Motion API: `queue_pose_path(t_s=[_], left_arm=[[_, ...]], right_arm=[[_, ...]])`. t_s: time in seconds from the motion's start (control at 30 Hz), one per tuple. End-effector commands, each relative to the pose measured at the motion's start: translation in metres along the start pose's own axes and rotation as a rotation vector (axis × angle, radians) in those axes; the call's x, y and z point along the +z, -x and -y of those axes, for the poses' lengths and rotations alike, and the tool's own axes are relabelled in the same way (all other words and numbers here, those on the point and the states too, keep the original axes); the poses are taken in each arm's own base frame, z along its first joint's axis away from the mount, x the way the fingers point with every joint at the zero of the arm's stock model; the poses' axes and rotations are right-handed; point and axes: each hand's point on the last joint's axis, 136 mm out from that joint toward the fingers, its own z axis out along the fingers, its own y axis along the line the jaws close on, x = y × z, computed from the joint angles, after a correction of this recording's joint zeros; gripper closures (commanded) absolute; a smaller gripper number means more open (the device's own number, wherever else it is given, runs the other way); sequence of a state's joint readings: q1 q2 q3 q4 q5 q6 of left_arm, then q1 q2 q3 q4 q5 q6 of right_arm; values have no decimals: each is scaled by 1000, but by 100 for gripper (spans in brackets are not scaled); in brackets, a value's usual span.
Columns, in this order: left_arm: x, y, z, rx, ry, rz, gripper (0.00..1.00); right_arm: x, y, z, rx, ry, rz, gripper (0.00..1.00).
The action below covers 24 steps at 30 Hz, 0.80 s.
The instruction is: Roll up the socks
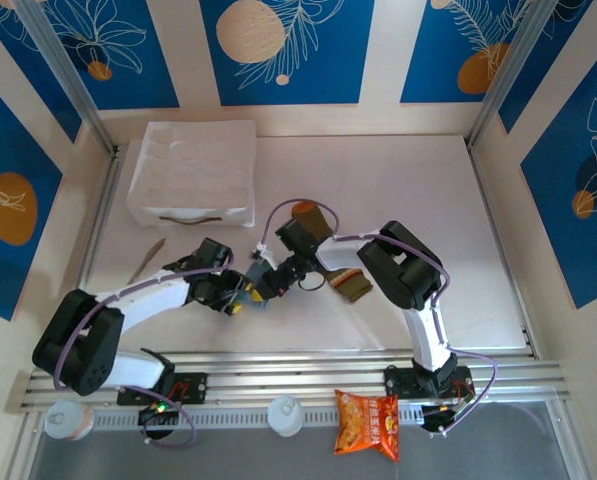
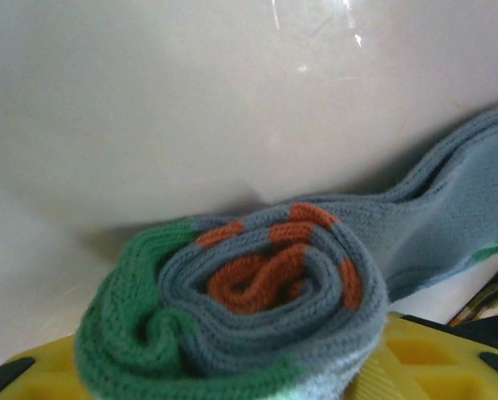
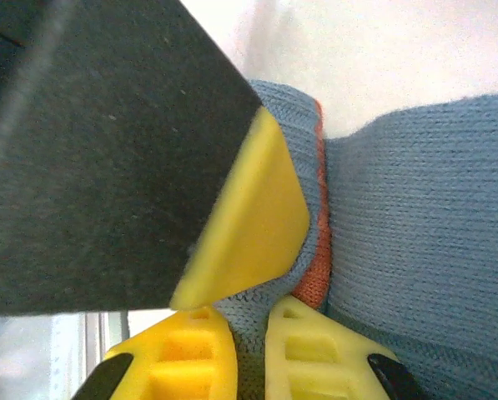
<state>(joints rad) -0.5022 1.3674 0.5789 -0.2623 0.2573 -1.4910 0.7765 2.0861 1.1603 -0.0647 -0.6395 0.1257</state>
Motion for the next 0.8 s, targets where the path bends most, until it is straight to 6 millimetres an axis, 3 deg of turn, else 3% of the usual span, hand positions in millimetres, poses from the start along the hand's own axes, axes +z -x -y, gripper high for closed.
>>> queue_pose_path(t_s=[0.0, 0.07, 0.13, 0.3, 0.43, 0.57, 0.77], left_arm=[[15, 1, -33, -43, 118, 2, 59], [15, -3, -52, -78, 220, -16, 77], [11, -8, -67, -91, 299, -34, 85], [-7, -18, -100, -172, 420, -33, 92], [-13, -23, -100, -195, 435, -26, 94], [-18, -25, -101, -200, 512, -6, 99], [-18, -23, -101, -215, 592, 18, 99]], right_arm=[[7, -125, 73, 344, -272, -325, 100], [5, -120, 72, 308, -279, -318, 100], [2, -109, 68, 216, -296, -288, 97], [-2, -72, 42, -97, -305, -222, 85], [-8, -41, 14, -356, -330, -127, 74], [-26, -19, -14, -576, -424, 4, 64], [-34, -23, -44, -747, -549, 50, 56]])
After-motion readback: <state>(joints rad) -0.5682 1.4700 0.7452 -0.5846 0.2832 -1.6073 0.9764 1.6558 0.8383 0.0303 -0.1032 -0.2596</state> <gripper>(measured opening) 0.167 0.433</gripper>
